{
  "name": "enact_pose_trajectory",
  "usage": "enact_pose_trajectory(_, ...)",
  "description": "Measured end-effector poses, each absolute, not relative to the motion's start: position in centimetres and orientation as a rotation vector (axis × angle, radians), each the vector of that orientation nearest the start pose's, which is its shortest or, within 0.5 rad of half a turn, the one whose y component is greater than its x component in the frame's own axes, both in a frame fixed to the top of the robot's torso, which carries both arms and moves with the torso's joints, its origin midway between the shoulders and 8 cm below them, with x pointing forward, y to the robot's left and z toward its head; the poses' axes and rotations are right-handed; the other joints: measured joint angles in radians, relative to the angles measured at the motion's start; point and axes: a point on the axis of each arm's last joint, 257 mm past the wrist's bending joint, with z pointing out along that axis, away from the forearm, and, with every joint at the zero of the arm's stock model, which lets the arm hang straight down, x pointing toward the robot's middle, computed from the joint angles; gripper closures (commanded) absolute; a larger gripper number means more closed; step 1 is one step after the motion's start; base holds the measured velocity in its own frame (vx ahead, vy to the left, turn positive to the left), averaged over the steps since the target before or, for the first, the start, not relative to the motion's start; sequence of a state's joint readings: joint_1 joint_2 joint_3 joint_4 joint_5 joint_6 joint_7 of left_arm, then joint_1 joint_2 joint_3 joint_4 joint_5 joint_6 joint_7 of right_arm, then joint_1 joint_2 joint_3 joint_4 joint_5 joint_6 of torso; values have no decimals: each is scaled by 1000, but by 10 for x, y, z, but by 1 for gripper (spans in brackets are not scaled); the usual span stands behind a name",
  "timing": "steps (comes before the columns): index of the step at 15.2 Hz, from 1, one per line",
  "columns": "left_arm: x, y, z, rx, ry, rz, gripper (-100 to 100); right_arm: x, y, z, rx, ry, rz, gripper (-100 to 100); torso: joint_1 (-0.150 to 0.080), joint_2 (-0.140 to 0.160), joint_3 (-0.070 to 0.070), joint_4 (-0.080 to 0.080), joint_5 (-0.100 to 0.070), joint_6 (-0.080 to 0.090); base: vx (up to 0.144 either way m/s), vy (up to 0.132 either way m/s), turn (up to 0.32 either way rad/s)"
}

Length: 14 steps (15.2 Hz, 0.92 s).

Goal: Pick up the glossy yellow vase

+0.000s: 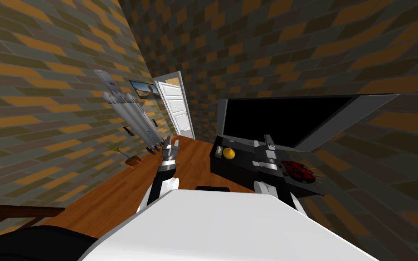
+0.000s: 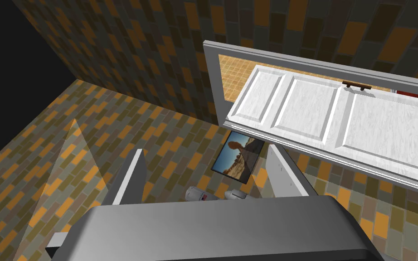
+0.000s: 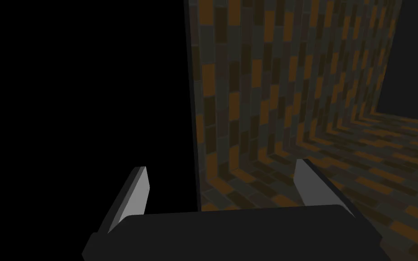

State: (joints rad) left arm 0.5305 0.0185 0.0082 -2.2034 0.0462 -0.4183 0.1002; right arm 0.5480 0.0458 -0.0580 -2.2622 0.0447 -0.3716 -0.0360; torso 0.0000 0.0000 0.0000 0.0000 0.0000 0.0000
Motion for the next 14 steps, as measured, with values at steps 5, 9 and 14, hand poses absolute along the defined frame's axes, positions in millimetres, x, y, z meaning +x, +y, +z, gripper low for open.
enact_pose_trajectory(5,365,296,-37,-870,688,-1354,0,363,-301,-40,778,809,1176,-100,1,-1,-1,0,0,0,19,23,33)
enact_pose_trajectory(9,365,296,-37,-870,688,-1354,0,369,-291,-58,744,905,1167,-100,3,-3,-1,-1,1,0,35,39,55)
enact_pose_trajectory(14,365,296,-37,-870,688,-1354,0,374,-280,-96,709,1043,1145,-100,3,-3,-2,-1,1,0,44,46,72)
